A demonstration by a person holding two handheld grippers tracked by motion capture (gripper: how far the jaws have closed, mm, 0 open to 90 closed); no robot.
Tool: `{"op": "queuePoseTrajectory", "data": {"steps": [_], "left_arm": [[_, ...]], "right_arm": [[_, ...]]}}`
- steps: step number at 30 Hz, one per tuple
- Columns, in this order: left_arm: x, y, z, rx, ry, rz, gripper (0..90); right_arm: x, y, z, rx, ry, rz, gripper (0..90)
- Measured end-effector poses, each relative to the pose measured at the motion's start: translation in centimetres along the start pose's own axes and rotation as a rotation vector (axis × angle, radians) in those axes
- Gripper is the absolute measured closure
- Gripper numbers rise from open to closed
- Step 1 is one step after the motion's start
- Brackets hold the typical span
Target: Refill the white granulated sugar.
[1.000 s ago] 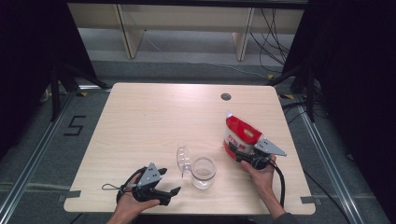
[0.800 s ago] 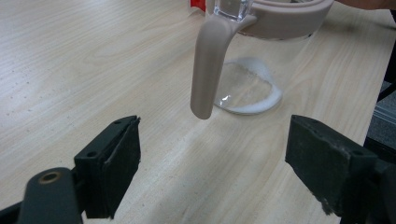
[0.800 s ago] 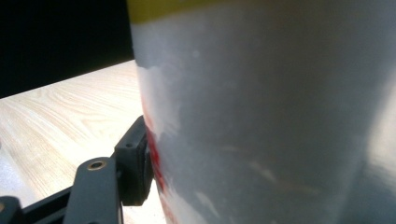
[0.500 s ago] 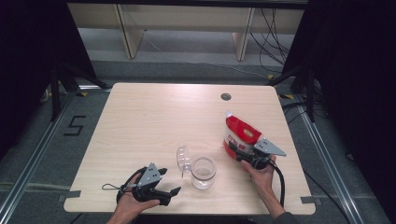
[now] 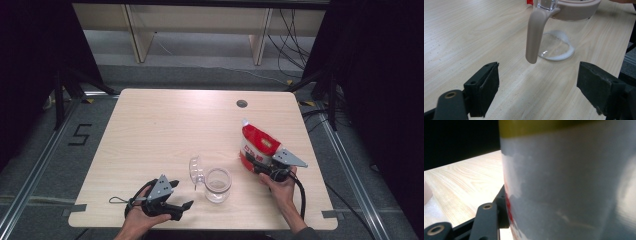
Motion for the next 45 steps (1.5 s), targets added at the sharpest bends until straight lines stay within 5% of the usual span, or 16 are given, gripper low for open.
{"op": "queuePoseTrajectory", "data": {"steps": [1,2,3,6,8,9,10,20,29,31,35,40,41,45], "left_arm": [[0.0,0.0,0.1,-0.001,0.007,-0.001,17.7],[0.1,0.0,0.1,-0.004,0.021,-0.001,17.7],[0.0,0.0,0.1,0.000,0.013,-0.001,17.7],[0.1,-0.1,0.2,-0.002,0.033,0.005,17.7],[0.1,-0.1,0.2,-0.002,0.033,0.005,17.7],[0.1,-0.1,0.2,-0.002,0.033,0.005,17.7],[0.1,-0.1,0.2,-0.004,0.032,0.005,17.7],[0.1,-0.2,0.2,-0.002,0.004,0.000,17.7],[0.1,-0.3,0.2,0.003,0.009,0.002,17.7],[0.1,-0.2,0.2,0.001,0.012,-0.001,17.7],[0.1,-0.2,0.2,0.003,0.008,-0.003,17.7],[0.1,-0.3,0.2,0.000,0.005,0.001,17.7],[0.1,-0.3,0.2,0.001,0.004,0.000,17.7],[0.1,-0.2,0.2,-0.002,0.002,0.003,17.7]], "right_arm": [[0.0,0.0,0.0,0.003,0.013,-0.016,46.9],[0.1,-0.1,-0.4,0.015,-0.040,-0.016,47.1],[0.0,-0.2,0.0,0.015,0.016,-0.010,47.2],[0.0,-0.3,0.0,0.034,0.000,-0.022,47.5],[0.1,-0.3,0.2,0.043,0.032,-0.016,47.8],[0.2,-0.2,0.0,0.071,-0.003,-0.019,47.9],[0.1,-0.2,0.4,0.047,0.024,-0.023,48.0],[0.6,-0.4,0.8,0.097,0.006,-0.032,48.5],[2.2,-2.0,0.5,0.051,-0.023,-0.058,48.7],[2.8,-2.4,0.4,0.043,-0.087,-0.041,48.7],[3.9,-3.1,1.1,0.054,-0.130,-0.064,48.9],[4.9,-3.7,1.8,0.068,-0.320,-0.056,49.0],[4.9,-3.8,2.2,0.067,-0.311,-0.044,49.0],[5.2,-4.3,3.1,0.074,-0.419,-0.025,49.1]]}}
Point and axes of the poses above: each handheld gripper's, and its own axes: y roughly forward along the jaws, x roughly out of its top, z roughly to its left, the point moved 2 cm from there along y, roughly forward along the jaws, and after that the axes turned 9 degrees about -z, right-handed, at the moved point
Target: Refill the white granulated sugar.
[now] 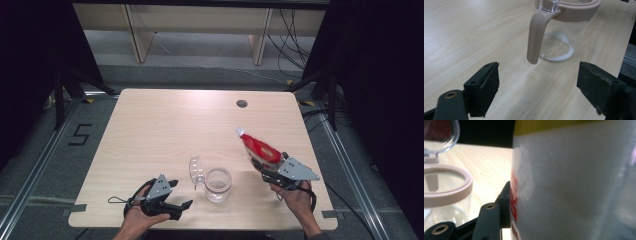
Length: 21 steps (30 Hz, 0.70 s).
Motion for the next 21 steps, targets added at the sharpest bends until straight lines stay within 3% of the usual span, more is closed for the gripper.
{"op": "queuePoseTrajectory", "data": {"steps": [7,9,14,16,17,18,19,21], "left_arm": [[0.0,-0.1,0.3,0.001,0.019,0.022,17.7],[0.0,-0.1,0.2,-0.003,0.006,0.009,17.7],[0.0,-0.1,0.2,0.001,0.008,0.014,17.7],[0.0,0.0,0.1,0.001,0.007,0.013,17.7],[0.0,-0.1,0.3,0.006,0.028,0.030,17.7],[0.0,-0.1,0.3,0.001,0.025,0.025,17.7],[0.0,0.0,0.1,-0.004,-0.004,0.002,17.7],[0.0,0.0,0.1,-0.003,-0.001,0.003,17.7]], "right_arm": [[0.9,-0.8,1.3,0.030,-0.149,0.068,49.2],[1.1,-1.0,1.7,0.034,-0.195,0.085,49.2],[1.4,-1.3,2.6,0.069,-0.339,0.124,49.3],[1.5,-1.4,2.9,0.069,-0.357,0.134,49.3],[1.6,-1.4,3.0,0.076,-0.391,0.139,49.4],[1.7,-1.5,3.2,0.076,-0.400,0.144,49.4],[1.7,-1.5,3.3,0.075,-0.417,0.149,49.4],[1.8,-1.5,3.5,0.085,-0.474,0.157,49.4]]}}
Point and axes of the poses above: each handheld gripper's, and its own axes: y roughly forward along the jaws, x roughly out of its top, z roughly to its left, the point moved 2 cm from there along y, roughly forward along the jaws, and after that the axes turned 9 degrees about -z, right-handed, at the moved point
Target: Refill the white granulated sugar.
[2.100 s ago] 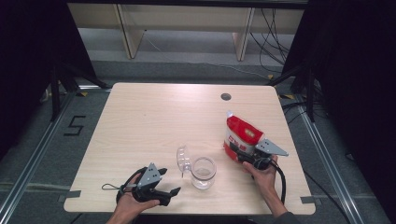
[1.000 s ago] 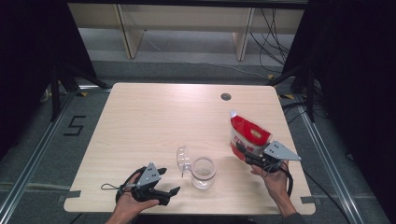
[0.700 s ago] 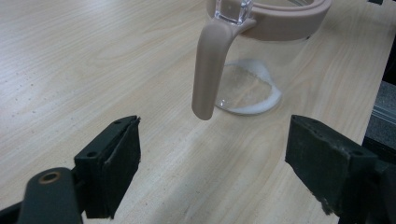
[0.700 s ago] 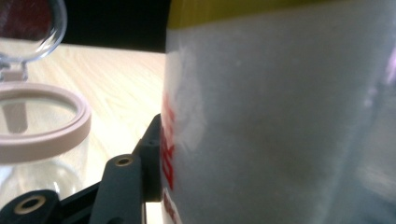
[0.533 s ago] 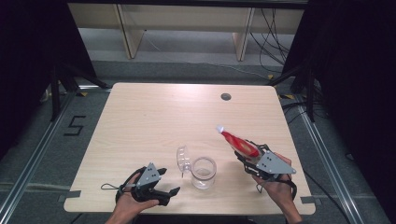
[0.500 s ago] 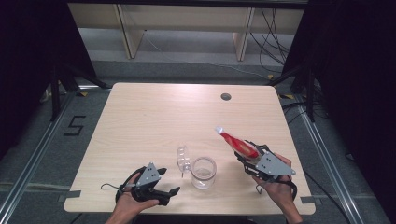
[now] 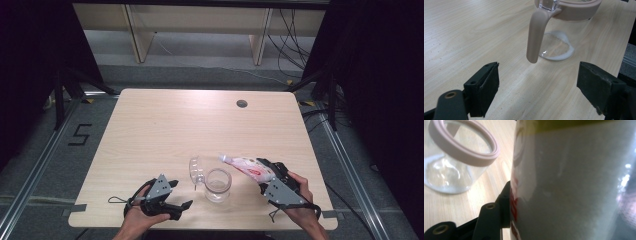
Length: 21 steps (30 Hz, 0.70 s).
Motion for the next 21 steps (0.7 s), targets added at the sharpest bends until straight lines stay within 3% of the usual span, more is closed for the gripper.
{"op": "queuePoseTrajectory", "data": {"steps": [4,6,9,11,12,14,16,17,18,19,20,21], "left_arm": [[0.0,-0.1,0.0,-0.001,0.007,0.006,17.7],[0.0,-0.1,0.1,0.001,0.012,0.010,17.7],[0.0,0.0,0.1,0.005,0.011,0.011,17.7],[-0.1,0.0,0.1,-0.003,0.010,0.013,17.7],[-0.1,0.1,0.0,-0.002,0.006,0.015,17.7],[-0.1,0.1,0.0,-0.003,0.008,0.018,17.7],[-0.1,0.0,0.0,-0.003,0.009,0.017,17.7],[-0.1,0.0,0.0,-0.002,0.009,0.017,17.7],[-0.1,0.0,0.0,-0.002,0.008,0.017,17.7],[-0.1,0.1,0.0,-0.002,0.008,0.017,17.7],[-0.2,0.1,0.0,0.002,-0.001,0.013,17.7],[-0.2,0.0,0.1,0.012,0.022,0.033,17.7]], "right_arm": [[0.2,0.0,0.4,0.009,-0.079,0.028,49.5],[0.3,0.0,0.7,0.004,-0.091,0.043,49.5],[0.5,0.3,0.9,0.017,-0.216,0.066,49.6],[0.6,0.4,1.3,0.017,-0.225,0.073,49.6],[0.7,0.5,1.2,0.025,-0.270,0.074,49.7],[0.7,0.4,1.6,0.014,-0.265,0.089,49.7],[0.9,0.4,1.7,0.030,-0.314,0.102,49.8],[0.8,0.4,1.9,0.029,-0.293,0.103,49.8],[1.0,0.4,1.7,0.033,-0.339,0.107,49.8],[0.9,0.3,1.9,0.016,-0.319,0.101,49.8],[1.0,0.4,1.8,0.021,-0.342,0.102,49.9],[1.0,0.4,2.0,0.026,-0.343,0.112,49.9]]}}
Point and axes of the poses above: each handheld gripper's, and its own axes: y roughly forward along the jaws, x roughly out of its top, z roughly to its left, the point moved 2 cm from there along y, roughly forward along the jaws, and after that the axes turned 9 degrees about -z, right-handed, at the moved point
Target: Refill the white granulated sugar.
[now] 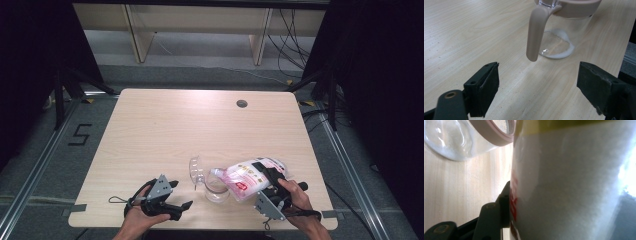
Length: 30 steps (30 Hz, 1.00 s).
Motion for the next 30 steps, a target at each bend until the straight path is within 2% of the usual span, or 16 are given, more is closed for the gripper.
{"op": "queuePoseTrajectory", "data": {"steps": [3,4,5,6,7,9,10,11,12,13,15,21,22,26,28,30], "left_arm": [[-0.04,0.16,-0.14,-0.020,-0.015,-0.012,17.7],[-0.05,0.19,-0.16,-0.015,-0.012,-0.020,17.6],[-0.05,0.18,-0.15,-0.015,-0.013,-0.020,17.7],[-0.03,0.12,-0.16,-0.009,-0.014,-0.013,17.7],[-0.04,0.10,-0.14,-0.006,-0.016,-0.012,17.6],[-0.01,0.14,-0.04,-0.013,-0.007,-0.019,17.6],[0.00,0.17,0.04,-0.018,0.002,-0.021,17.6],[-0.08,0.23,-0.15,-0.013,-0.030,-0.025,17.7],[-0.07,0.21,-0.12,-0.014,-0.023,-0.020,17.7],[-0.08,0.22,-0.15,-0.013,-0.027,-0.020,17.7],[-0.09,0.23,-0.17,-0.012,-0.029,-0.018,17.7],[-0.07,0.23,-0.13,-0.013,-0.025,-0.018,17.7],[-0.08,0.24,-0.17,-0.013,-0.029,-0.018,17.7],[-0.07,0.23,-0.20,-0.012,-0.027,-0.020,17.7],[-0.09,0.24,-0.18,-0.010,-0.027,-0.018,17.7],[-0.11,0.30,-0.22,-0.007,-0.025,-0.022,17.7]], "right_arm": [[0.08,0.04,0.01,-0.006,-0.039,-0.002,49.9],[0.23,-0.02,-0.26,-0.003,-0.089,-0.001,49.9],[0.18,0.00,-0.04,-0.009,-0.083,0.004,50.0],[0.22,0.02,-0.09,-0.012,-0.122,0.023,50.0],[0.16,-0.03,0.10,-0.015,-0.106,0.033,50.0],[0.45,0.03,-0.34,-0.002,-0.199,0.025,50.0],[0.32,-0.07,0.19,-0.008,-0.131,0.044,50.1],[0.44,0.00,-0.01,-0.016,-0.178,0.037,50.1],[0.65,0.15,-0.37,-0.003,-0.248,0.031,50.1],[0.57,0.06,-0.05,-0.012,-0.213,0.049,50.1],[0.74,0.24,-0.35,-0.001,-0.282,0.036,50.2],[0.65,0.18,0.09,0.000,-0.279,0.064,50.3],[0.84,0.24,-0.22,0.000,-0.331,0.050,50.4],[0.80,0.29,0.07,0.002,-0.324,0.067,50.4],[1.01,0.36,-0.23,-0.002,-0.400,0.065,50.5],[0.97,0.27,-0.12,-0.004,-0.394,0.080,50.5]]}}
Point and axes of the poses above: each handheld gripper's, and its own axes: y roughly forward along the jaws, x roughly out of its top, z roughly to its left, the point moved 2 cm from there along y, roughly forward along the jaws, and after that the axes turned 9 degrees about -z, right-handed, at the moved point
